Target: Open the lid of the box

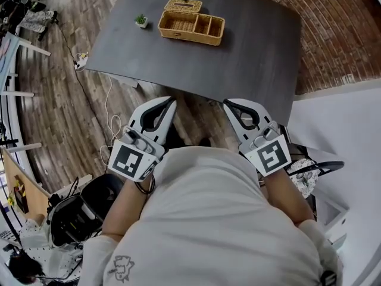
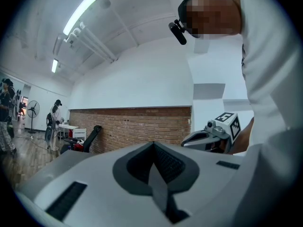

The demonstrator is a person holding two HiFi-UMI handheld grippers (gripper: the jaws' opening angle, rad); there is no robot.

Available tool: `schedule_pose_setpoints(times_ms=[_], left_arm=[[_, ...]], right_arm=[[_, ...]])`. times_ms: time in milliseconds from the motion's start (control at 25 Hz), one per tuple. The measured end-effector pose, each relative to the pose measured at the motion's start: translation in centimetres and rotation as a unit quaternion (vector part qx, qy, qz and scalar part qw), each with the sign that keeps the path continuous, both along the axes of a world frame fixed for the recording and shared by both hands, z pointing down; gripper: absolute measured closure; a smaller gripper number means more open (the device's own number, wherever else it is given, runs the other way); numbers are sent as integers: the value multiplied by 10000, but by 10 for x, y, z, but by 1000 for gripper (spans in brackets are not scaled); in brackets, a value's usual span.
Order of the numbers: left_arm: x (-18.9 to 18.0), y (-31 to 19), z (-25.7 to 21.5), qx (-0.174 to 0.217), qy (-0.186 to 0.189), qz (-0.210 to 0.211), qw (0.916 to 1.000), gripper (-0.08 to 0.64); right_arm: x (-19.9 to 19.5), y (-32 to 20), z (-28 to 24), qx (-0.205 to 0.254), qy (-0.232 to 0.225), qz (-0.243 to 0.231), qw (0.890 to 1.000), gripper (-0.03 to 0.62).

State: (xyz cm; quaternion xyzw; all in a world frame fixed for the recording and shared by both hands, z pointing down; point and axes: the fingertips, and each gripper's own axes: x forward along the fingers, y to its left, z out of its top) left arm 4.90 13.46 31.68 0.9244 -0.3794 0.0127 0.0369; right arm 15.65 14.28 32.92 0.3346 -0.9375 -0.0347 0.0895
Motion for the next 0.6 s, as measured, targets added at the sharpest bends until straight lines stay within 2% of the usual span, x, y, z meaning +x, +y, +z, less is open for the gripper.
schedule_pose_setpoints(times_ms=[600], left_arm=[[4, 47, -5, 60, -39, -128, 9999, 549]], right_arm=[[5, 43, -2, 17, -42, -253, 9997, 588]])
